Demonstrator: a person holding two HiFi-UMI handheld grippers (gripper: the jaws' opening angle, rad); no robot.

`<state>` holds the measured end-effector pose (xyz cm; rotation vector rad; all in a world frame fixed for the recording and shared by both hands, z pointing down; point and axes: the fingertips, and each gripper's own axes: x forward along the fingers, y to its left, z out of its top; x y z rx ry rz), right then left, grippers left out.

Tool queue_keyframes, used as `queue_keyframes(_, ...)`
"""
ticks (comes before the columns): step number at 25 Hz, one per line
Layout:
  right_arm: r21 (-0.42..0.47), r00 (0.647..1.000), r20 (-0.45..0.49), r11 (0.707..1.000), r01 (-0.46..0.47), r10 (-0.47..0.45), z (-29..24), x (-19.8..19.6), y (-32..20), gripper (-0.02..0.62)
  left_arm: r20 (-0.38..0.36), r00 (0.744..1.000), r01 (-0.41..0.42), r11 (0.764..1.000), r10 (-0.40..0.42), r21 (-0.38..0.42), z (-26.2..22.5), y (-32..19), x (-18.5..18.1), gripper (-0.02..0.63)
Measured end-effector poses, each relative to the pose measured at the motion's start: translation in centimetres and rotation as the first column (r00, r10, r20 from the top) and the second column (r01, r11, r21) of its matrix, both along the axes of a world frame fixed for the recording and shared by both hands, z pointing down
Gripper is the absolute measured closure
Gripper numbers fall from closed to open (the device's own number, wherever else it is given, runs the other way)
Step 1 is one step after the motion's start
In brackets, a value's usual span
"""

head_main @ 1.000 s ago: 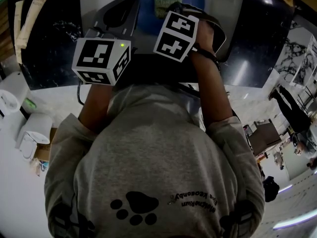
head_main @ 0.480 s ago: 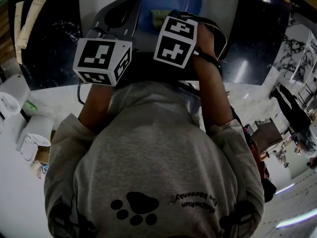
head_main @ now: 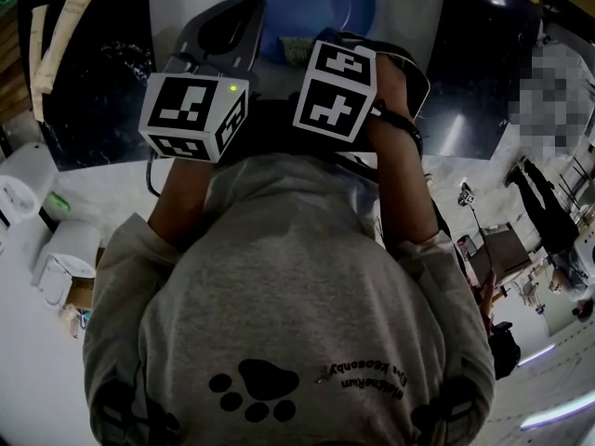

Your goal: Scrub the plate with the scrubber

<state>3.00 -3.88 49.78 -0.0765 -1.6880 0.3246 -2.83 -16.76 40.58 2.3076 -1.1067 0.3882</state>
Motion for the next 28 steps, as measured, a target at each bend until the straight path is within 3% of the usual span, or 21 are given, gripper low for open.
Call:
queue_keyframes(6,0.188,0.995,0.041,0.977,-0.102,0.096,-1.4,1.1,-4.0,0.522,-0.005,1.000,-0.022,1.000,0.022,-0.010,0.2,0.0,0.8,0.603)
queue_keyframes(10,0.387,0.989,0.037,0.910,-0.149,0.146,-1.2,2.9,-7.9,0.518,-0.013,0.999,-0.044,0.999,0.044,-0.013,0.4,-0.4,1.8,0.603)
queue_keyframes(14,0.505,0.983,0.041,0.845,-0.175,0.179,-0.8,4.3,-10.6,0.518,-0.014,0.998,-0.065,0.998,0.064,-0.019,0.7,-0.9,2.7,0.603)
queue_keyframes(20,0.595,0.971,0.065,0.773,-0.222,0.229,0.2,5.7,-13.4,0.519,-0.012,0.995,-0.096,0.995,0.096,-0.034,1.6,-1.8,4.2,0.603)
queue_keyframes(28,0.602,0.965,0.085,0.759,-0.247,0.246,2.4,6.1,-15.1,0.520,-0.016,0.991,-0.134,0.989,0.133,-0.058,2.6,-2.6,6.0,0.603)
